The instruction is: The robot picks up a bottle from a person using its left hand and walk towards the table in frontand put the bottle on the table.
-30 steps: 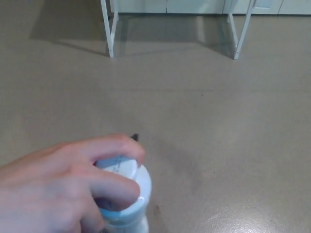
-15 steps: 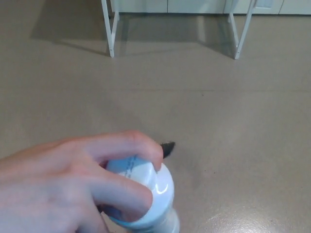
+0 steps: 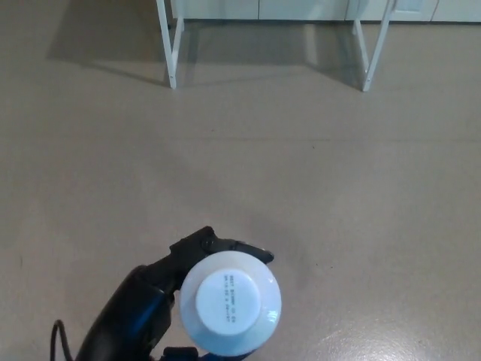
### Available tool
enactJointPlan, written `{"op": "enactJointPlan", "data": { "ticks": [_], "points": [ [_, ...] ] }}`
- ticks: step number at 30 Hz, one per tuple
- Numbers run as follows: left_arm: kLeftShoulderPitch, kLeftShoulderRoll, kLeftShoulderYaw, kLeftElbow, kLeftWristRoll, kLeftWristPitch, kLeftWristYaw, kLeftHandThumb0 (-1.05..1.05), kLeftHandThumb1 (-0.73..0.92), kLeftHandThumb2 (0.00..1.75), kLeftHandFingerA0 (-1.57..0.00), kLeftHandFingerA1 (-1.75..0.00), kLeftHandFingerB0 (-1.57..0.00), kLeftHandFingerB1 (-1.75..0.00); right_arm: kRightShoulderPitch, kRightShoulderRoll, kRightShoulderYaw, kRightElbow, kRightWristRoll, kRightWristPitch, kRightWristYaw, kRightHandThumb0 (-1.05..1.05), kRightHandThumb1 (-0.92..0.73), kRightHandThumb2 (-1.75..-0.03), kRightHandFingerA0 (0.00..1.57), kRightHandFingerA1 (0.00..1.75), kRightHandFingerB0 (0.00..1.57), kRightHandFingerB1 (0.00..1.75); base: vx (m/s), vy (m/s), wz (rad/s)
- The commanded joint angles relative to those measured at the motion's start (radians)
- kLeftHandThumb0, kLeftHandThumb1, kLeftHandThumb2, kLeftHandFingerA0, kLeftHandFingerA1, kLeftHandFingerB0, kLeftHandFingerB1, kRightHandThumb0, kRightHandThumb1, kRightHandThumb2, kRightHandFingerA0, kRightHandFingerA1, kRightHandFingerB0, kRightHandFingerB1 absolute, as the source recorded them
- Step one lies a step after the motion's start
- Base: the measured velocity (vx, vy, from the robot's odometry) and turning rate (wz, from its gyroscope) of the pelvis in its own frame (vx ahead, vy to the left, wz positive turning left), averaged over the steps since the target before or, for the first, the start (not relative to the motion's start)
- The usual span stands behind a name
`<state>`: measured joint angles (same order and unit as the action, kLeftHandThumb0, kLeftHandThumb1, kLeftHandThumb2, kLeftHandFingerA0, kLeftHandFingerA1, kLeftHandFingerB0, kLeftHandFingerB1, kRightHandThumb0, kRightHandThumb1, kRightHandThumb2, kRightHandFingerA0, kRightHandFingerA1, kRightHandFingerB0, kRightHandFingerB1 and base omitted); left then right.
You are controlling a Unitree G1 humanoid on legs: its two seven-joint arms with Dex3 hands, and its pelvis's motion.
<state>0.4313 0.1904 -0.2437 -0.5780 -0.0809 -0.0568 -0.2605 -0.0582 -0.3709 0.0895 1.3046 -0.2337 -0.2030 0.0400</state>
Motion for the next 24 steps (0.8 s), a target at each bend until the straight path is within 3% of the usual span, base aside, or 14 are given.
{"op": "enactJointPlan", "data": {
  "ticks": [1, 12, 24],
  "points": [
    [0.005, -0.005, 0.011, -0.003, 0.029, -0.04, 0.021, -0.14, 0.83, 0.67, -0.99, -1.33, -0.71, -1.11, -0.009, -0.02, 0.013, 0.004, -0.019, 0.025, -0.001, -0.35, -0.7, -0.61, 0.68, 0.49, 0.55, 0.42, 0.0, 0.0, 0.0],
    [0.034, -0.005, 0.041, 0.017, 0.004, -0.064, 0.005, -0.12, 0.83, 0.68, -1.02, -1.3, -0.71, -1.09, -0.012, -0.023, 0.052, 0.008, -0.043, 0.043, 0.027, -0.36, -0.71, -0.61, 0.65, 0.47, 0.49, 0.39, 0.04, 0.012, 0.15],
    [0.057, -0.002, 0.045, 0.039, 0.015, -0.104, 0.001, -0.13, 0.82, 0.66, -1.02, -1.3, -0.73, -1.07, -0.017, -0.025, 0.068, 0.004, -0.05, 0.049, 0.044, -0.38, -0.71, -0.61, 0.62, 0.47, 0.48, 0.4, 0.2, 0.214, -0.12]
  ]
}}
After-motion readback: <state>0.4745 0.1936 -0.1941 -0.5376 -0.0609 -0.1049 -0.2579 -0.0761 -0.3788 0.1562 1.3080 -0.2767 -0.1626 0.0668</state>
